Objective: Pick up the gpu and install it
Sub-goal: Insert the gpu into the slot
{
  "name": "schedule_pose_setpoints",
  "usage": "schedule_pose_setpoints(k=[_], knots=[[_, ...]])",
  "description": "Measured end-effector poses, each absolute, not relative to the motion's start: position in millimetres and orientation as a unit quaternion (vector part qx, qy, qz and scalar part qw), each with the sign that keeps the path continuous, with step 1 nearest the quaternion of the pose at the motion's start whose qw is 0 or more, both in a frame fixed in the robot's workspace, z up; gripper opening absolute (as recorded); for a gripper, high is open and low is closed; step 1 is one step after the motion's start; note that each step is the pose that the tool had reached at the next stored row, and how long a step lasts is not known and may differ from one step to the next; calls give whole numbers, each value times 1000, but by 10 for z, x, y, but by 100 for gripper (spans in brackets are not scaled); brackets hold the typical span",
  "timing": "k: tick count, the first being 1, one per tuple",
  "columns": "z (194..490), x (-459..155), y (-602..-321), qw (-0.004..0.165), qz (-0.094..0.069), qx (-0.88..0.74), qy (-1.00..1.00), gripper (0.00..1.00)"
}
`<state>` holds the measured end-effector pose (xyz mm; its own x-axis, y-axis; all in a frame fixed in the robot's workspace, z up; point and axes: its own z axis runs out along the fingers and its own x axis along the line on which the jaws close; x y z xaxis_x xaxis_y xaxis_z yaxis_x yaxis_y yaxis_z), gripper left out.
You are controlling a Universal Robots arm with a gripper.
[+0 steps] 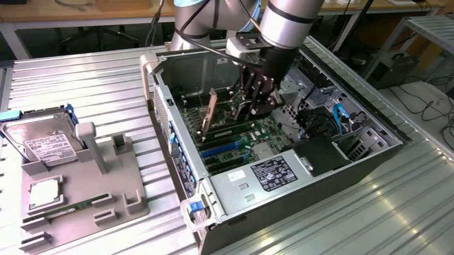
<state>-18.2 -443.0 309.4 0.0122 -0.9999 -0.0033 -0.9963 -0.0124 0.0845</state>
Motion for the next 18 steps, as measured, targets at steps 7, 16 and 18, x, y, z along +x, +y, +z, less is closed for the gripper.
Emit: schedule_pose_setpoints(k=[7, 16, 18], knots=[[3068, -183, -4420, 7, -9, 710, -704, 28], [2903, -395, -4419, 7, -9, 707, -707, 28], [2883, -460, -4420, 4, -6, 707, -707, 28]])
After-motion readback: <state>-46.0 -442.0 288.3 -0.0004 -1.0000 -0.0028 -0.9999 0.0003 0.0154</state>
